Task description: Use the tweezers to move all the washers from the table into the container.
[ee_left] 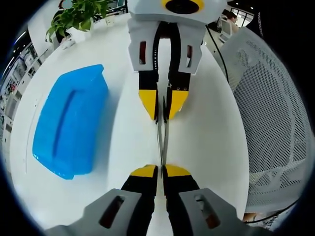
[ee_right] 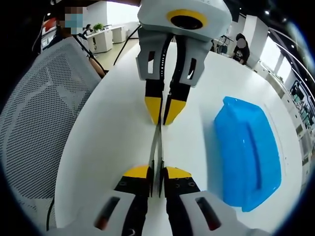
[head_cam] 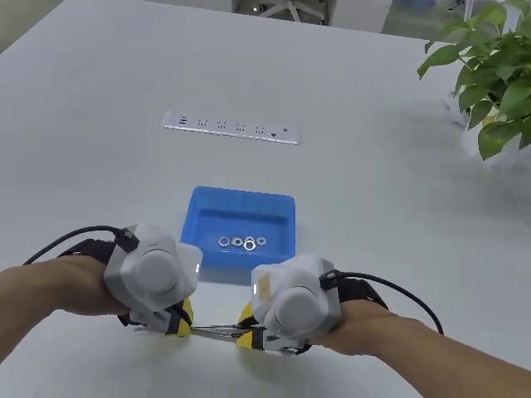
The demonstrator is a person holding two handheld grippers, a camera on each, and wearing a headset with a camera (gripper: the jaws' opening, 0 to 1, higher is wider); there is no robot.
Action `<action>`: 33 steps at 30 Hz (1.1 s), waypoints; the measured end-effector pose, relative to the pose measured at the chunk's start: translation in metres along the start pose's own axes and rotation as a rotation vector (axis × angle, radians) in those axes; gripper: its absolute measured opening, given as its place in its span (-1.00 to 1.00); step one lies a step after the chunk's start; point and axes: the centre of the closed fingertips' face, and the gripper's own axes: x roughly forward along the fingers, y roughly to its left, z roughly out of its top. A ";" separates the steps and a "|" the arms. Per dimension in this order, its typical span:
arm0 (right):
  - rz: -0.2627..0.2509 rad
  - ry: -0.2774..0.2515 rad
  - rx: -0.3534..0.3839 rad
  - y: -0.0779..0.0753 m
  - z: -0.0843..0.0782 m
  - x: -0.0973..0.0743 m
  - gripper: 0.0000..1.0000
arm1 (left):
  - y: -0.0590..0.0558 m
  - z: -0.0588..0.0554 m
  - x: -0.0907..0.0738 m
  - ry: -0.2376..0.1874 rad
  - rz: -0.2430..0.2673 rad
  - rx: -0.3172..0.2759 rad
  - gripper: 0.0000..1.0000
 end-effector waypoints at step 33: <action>-0.292 -0.158 0.272 -0.037 -0.010 -0.095 0.19 | 0.016 0.017 -0.077 -0.310 0.250 -0.258 -0.04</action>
